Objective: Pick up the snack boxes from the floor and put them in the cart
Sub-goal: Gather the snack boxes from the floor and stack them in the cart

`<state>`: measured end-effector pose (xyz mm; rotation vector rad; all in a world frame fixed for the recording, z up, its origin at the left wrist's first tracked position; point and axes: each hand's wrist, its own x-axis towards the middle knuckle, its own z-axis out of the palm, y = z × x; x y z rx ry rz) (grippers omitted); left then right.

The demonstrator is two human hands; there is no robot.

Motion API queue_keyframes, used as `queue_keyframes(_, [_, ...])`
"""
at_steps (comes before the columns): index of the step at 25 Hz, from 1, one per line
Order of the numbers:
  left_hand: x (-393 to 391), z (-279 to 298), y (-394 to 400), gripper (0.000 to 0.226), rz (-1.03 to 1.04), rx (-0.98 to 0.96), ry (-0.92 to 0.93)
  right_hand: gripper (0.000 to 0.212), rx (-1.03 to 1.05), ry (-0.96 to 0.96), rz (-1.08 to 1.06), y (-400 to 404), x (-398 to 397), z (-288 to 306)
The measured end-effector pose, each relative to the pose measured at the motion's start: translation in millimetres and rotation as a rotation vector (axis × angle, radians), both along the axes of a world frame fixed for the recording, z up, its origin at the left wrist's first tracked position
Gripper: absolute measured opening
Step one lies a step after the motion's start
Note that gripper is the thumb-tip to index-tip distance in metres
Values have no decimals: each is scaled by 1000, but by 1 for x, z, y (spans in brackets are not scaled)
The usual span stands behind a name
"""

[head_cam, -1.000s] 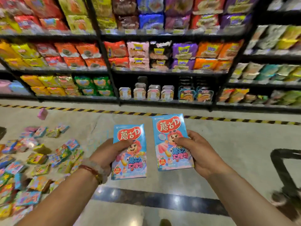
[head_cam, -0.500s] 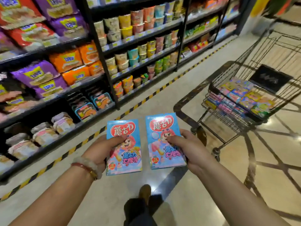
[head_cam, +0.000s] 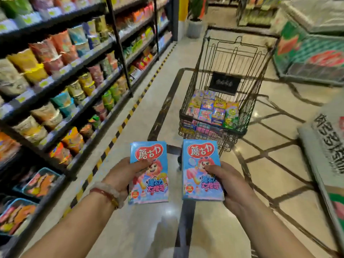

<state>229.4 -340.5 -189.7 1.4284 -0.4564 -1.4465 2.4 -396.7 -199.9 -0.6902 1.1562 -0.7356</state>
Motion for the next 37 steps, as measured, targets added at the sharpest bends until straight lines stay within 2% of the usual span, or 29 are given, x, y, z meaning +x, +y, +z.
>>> queue_keyframes(6, [-19,-15,-99,27,-163,57,-20,20,55,-2,-187,-60,-34,-12])
queue_keyframes(8, [-29,-18,-136,36,-196,73,-22,25,58,-27,-210,-90,-41,-17])
queue_keyframes(10, [-39,-23,-178,35,-211,75,-21,28,54,-52,-218,-127,-46,-26])
queue_keyframes(13, [-52,-27,-243,33,-226,61,-10,23,16,-65,-221,-187,-52,-32])
queue_keyframes(17, [-65,-29,-324,51,-256,50,15,22,29,-56,-204,-256,-65,-39])
queue_keyframes(19, [-69,-36,-359,52,-254,62,6,22,51,-11,-194,-286,-71,-44])
queue_keyframes(26, [-77,-65,-468,48,-297,148,0,18,89,21,-311,-386,-87,-66])
queue_keyframes(31, [-87,-96,-563,67,-373,171,-64,18,103,63,-451,-472,-85,-87])
queue_keyframes(37, [-103,-163,-686,15,-402,151,-235,13,114,147,-578,-580,-87,-154])
